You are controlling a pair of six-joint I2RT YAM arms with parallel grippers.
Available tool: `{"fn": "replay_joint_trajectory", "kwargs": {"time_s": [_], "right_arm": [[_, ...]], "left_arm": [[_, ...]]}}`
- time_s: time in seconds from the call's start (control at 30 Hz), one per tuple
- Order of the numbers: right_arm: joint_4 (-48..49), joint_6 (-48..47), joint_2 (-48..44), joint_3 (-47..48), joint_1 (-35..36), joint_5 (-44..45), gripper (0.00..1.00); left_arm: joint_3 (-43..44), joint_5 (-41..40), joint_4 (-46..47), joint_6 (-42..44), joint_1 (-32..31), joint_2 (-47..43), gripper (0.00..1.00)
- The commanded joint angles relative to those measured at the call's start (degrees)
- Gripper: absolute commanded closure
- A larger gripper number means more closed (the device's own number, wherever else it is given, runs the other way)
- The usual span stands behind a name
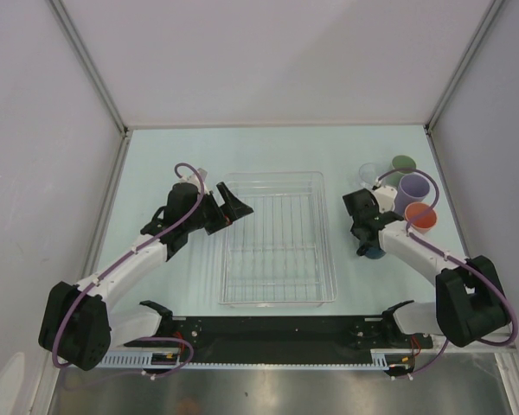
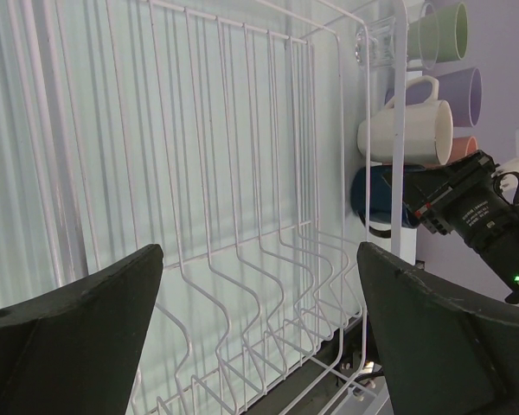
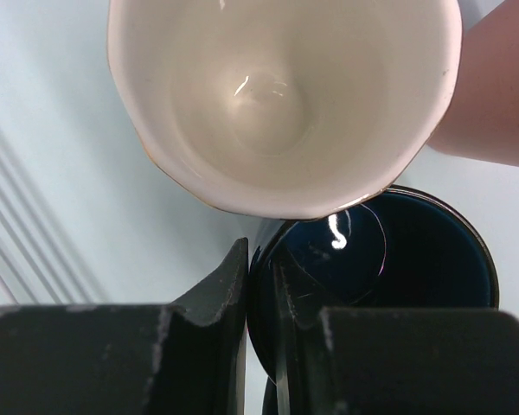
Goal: Unload the cups from the dish rack
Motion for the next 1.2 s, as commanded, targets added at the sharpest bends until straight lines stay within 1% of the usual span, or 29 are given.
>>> {"fn": "replay_joint_trajectory", "kwargs": {"time_s": [0.0, 0.03, 0.1, 0.13, 0.2, 0.27, 0.43, 0.53, 0.57, 0.63, 0.73, 0.83, 0.93, 0.97, 1.0, 1.03, 1.07, 1.1, 1.17], "right_arm": [[-0.4, -0.1, -4.3, 0.7, 1.2, 1.0, 0.96], [-1.3, 0.2, -5.0, 0.7, 1.5, 1.3, 0.87], [-2.0, 0.3, -6.7, 0.9, 2.2, 1.5, 0.73], [-2.5, 0.3, -7.1, 1.0, 2.9, 1.6, 0.61], [-3.1, 0.4, -8.8, 1.2, 3.6, 1.9, 0.52], [-4.3, 0.9, -9.8, 1.4, 4.3, 2.0, 0.46], [-6.3, 1.3, -11.5, 2.3, 5.5, 2.8, 0.40], [-6.0, 1.4, -14.3, 2.9, 8.3, 3.8, 0.39], [-5.7, 1.3, -15.6, 3.0, 10.8, 4.4, 0.38], [-4.5, 0.6, -19.2, 3.5, 13.0, 5.1, 0.35], [-3.8, -1.1, -22.4, 5.8, 15.9, 4.9, 0.32], [-2.1, -4.4, -24.8, 8.3, 19.6, 3.8, 0.27], [-0.8, -7.5, -25.3, 9.6, 23.8, 3.6, 0.25], [-0.4, -8.2, -25.2, 9.8, 25.1, 4.1, 0.25], [0.0, -9.2, -25.1, 9.6, 28.1, 5.8, 0.24], [0.5, -10.6, -24.4, 9.4, 29.4, 6.6, 0.24], [1.4, -11.3, -23.7, 9.2, 30.7, 7.2, 0.24], [2.6, -12.0, -23.4, 8.7, 33.2, 7.8, 0.23], [6.2, -14.3, -21.5, 7.6, 35.1, 7.8, 0.23]], "left_arm": [[0.1, -0.9, -0.9, 1.6, -0.2, 0.5, 0.00], [0.1, -1.0, -1.0, 1.7, -0.2, 0.5, 0.00], [0.1, -0.9, -1.0, 1.7, -0.2, 0.4, 0.00], [0.1, -0.7, -1.0, 1.7, -0.2, 0.4, 0.00], [0.1, -1.0, -1.5, 1.9, -0.2, 0.0, 0.00], [0.0, -1.6, -1.8, 2.0, -0.2, -0.5, 0.00], [0.3, -1.8, -2.2, 2.1, -0.2, -1.5, 0.00], [0.6, -2.0, -2.7, 2.5, -0.2, -2.0, 0.00], [0.9, -2.2, -2.8, 2.6, -0.2, -2.2, 0.00], [1.2, -2.7, -3.5, 3.2, -0.2, -2.9, 0.00], [2.2, -3.9, -4.7, 4.1, -0.3, -3.9, 0.00], [4.6, -6.7, -7.5, 6.3, -0.9, -5.3, 0.00], [7.5, -13.5, -13.2, 9.9, -2.4, -7.6, 0.00], [8.3, -15.6, -16.1, 12.4, -2.9, -8.2, 0.00], [9.0, -20.9, -17.6, 13.7, -3.5, -8.8, 0.00], [10.3, -23.4, -19.0, 14.9, -4.9, -9.3, 0.00], [10.8, -25.6, -21.7, 17.2, -5.2, -10.0, 0.00], [11.3, -29.9, -23.0, 18.1, -5.5, -10.1, 0.00], [13.6, -33.5, -27.3, 20.2, -5.7, -9.3, 0.00]]}}
